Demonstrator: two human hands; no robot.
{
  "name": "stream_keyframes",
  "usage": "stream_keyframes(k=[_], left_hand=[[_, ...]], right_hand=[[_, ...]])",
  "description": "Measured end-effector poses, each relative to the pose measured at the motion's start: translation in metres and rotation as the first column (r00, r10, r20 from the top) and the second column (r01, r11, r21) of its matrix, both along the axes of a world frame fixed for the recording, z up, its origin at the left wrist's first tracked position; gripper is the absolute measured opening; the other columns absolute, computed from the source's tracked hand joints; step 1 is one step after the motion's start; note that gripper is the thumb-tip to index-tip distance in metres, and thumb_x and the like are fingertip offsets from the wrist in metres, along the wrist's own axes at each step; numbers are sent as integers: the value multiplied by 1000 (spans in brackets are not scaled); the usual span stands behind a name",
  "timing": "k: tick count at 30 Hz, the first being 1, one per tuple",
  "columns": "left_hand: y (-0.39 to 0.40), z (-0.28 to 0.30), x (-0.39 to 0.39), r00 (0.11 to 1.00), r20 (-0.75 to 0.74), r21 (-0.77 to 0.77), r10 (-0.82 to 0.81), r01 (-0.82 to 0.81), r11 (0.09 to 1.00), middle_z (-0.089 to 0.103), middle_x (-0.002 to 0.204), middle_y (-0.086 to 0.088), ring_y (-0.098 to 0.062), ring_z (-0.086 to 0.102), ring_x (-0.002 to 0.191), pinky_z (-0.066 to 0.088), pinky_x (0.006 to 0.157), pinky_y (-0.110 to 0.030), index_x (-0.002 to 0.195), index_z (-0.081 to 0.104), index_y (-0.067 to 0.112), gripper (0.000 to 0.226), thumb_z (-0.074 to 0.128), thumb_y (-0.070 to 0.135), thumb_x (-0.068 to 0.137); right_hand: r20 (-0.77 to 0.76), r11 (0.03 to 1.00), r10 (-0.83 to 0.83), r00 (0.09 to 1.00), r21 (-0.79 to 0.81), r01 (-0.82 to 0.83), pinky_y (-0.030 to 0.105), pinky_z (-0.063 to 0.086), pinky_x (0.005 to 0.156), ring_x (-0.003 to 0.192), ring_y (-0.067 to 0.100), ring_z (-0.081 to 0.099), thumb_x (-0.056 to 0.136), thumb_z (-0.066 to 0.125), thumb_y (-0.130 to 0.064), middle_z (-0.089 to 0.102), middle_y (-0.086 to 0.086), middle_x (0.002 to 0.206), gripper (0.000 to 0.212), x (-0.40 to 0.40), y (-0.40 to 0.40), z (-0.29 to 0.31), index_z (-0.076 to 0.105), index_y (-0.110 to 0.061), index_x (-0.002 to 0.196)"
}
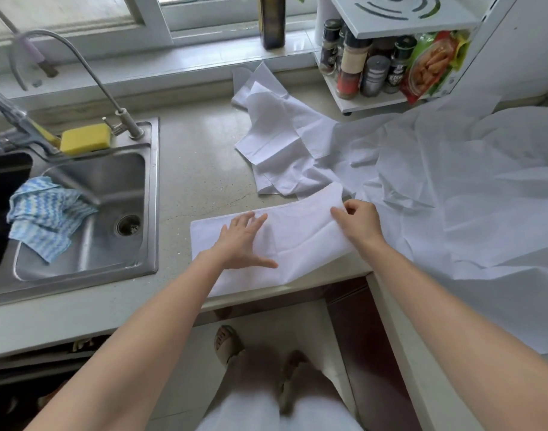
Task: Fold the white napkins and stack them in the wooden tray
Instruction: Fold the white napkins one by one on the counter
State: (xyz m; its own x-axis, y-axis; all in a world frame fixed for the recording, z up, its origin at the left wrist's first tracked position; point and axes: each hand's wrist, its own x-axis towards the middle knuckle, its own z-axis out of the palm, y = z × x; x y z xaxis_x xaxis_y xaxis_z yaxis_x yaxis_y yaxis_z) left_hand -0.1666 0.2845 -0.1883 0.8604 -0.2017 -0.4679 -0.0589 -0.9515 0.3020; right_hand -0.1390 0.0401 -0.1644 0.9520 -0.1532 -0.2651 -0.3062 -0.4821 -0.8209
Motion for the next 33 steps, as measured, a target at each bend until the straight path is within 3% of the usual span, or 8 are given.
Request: stream_keyframes(k=[3, 5, 8, 10, 15, 17, 28, 33], left_hand=[[32, 8, -20, 919, 210, -277, 334, -272, 922, 49, 135, -2, -20, 45, 124, 37, 99, -29, 132, 51, 18, 52, 66, 40, 87], [56, 11, -38, 845, 181, -355, 503, -421, 835, 59, 124, -2, -16, 55, 107, 41, 87, -25, 119, 62, 16, 28, 61, 24, 92], [87, 6, -63, 835, -3, -326, 550, -520, 789, 61, 126, -1, -15, 57, 108, 43, 91, -27, 122, 63, 15, 27, 53, 19, 97], [97, 3, -73, 813, -163, -354, 560, -578, 735, 58, 130, 2, -14, 54, 117, 40, 96, -28, 129, 59, 16, 32, 49, 22, 99], [105, -2, -73, 586, -518, -567, 623, -780, 263, 62, 114, -5, -18, 60, 106, 52, 92, -30, 132, 53, 8, 36, 42, 26, 102], [107, -5, -72, 540, -551, -569, 636, -801, 186, 63, 114, -7, -19, 62, 105, 53, 88, -28, 127, 55, 9, 33, 40, 27, 103], [112, -17, -71, 528, -587, -591, 614, -797, 121, 66, 107, -4, -14, 65, 99, 54, 84, -27, 116, 57, 15, 32, 36, 35, 103], [107, -21, -69, 560, -443, -591, 701, -770, 242, 70, 98, -3, -16, 66, 93, 56, 84, -29, 113, 64, 10, 22, 50, 17, 98]], right_hand=[[-12, 991, 33, 999, 130, -31, 27, 39, 62, 66, 15, 51, 84, 61, -14, 58, 3, 70, 15, 1, 37, 16, 62, 0, 77], [12, 981, 95, 995, 169, -95, 23, 40, 56, 61, 11, 50, 85, 61, -15, 57, -3, 65, 15, -3, 70, 25, 60, -10, 71], [28, 961, 214, 977, 173, -215, 25, 43, 46, 58, 13, 51, 84, 59, -8, 54, -3, 63, 14, -12, 122, 26, 59, -11, 71], [27, 949, 294, 956, 110, -295, 36, 52, 57, 65, 17, 54, 84, 58, -7, 54, -2, 65, 10, -18, 153, 18, 60, -9, 75], [-67, 881, 445, 893, -147, -450, 31, 47, 69, 85, 25, 62, 84, 56, -8, 65, 7, 89, 17, -36, 200, -16, 62, -8, 100], [-104, 866, 453, 885, -185, -465, 32, 47, 70, 88, 27, 61, 86, 54, -9, 66, 10, 96, 21, -44, 209, -27, 60, -9, 106], [-77, 853, 475, 876, -203, -480, 36, 51, 79, 88, 27, 62, 92, 56, -14, 67, 11, 97, 24, -59, 229, -48, 61, -8, 114], [-65, 866, 489, 870, -86, -493, 41, 52, 80, 83, 30, 63, 94, 47, -11, 68, 12, 86, 23, -60, 226, -47, 66, -2, 101]])
